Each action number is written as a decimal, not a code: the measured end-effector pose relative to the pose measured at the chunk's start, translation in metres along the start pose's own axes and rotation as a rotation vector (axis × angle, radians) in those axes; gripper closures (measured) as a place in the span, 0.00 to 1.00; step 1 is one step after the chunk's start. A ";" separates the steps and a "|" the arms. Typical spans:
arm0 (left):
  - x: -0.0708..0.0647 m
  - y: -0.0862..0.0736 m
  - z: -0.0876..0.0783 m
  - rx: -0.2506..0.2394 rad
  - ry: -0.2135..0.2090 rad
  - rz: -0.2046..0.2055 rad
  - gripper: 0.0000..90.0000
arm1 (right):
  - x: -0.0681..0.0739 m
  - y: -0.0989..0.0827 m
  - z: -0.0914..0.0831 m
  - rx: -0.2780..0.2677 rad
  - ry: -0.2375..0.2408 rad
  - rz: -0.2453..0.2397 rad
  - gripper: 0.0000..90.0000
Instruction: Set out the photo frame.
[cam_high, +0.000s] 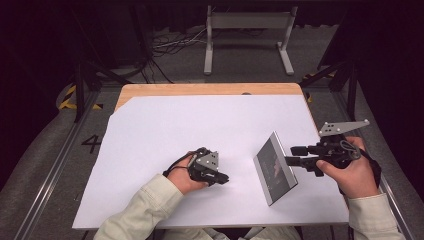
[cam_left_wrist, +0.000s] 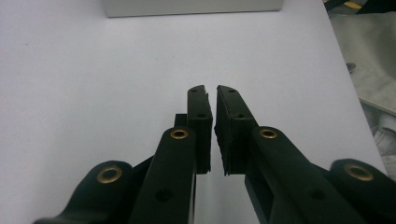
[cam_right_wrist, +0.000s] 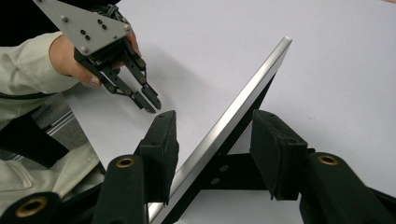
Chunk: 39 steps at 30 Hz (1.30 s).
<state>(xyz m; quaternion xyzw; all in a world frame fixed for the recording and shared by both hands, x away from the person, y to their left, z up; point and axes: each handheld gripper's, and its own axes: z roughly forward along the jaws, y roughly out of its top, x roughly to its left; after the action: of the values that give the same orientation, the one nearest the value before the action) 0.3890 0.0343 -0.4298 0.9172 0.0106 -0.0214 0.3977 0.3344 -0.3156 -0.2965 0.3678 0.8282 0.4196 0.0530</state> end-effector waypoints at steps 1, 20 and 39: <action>0.000 -0.001 -0.001 0.000 0.003 -0.006 0.93 | 0.000 0.000 0.002 0.002 -0.002 0.004 0.55; 0.004 -0.005 -0.005 -0.007 0.017 -0.023 0.92 | 0.002 -0.006 0.034 0.082 -0.025 0.011 0.53; 0.006 -0.007 -0.005 -0.010 0.016 -0.038 0.92 | 0.006 -0.002 0.027 0.104 -0.106 0.016 0.82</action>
<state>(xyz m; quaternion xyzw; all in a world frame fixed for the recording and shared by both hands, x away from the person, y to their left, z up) 0.3952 0.0432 -0.4320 0.9150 0.0315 -0.0216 0.4016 0.3392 -0.2947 -0.3143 0.3984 0.8419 0.3564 0.0744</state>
